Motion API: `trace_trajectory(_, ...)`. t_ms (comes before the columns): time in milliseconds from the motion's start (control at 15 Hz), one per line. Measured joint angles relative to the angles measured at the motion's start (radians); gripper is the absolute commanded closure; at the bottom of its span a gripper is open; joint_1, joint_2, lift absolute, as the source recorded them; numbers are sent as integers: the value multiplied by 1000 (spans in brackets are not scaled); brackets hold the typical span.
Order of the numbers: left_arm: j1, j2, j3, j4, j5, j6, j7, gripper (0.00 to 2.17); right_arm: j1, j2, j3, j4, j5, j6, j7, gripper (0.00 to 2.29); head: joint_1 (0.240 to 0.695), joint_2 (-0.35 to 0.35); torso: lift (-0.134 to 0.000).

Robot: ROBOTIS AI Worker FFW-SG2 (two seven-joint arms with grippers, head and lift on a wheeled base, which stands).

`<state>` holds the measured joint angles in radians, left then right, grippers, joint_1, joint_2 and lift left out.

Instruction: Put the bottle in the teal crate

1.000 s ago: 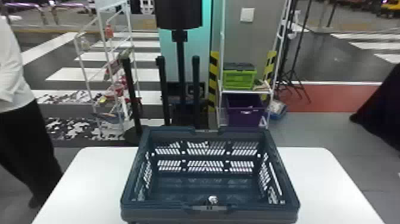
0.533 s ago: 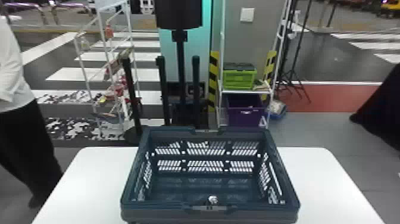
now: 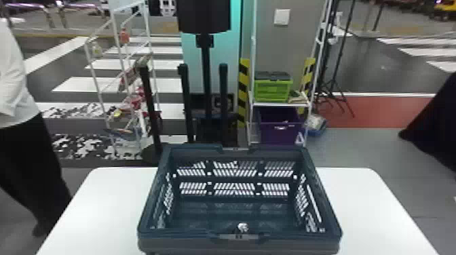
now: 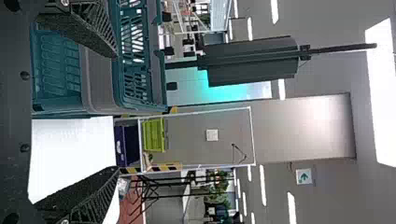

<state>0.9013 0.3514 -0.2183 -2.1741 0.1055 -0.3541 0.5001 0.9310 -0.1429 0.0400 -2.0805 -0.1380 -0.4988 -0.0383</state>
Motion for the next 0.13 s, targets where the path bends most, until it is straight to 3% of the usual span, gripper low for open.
trace_trajectory(133,3,-1,-1,0,-3,-2,0,144,4,1,-1,0,0,-11,0,26,499,0,0)
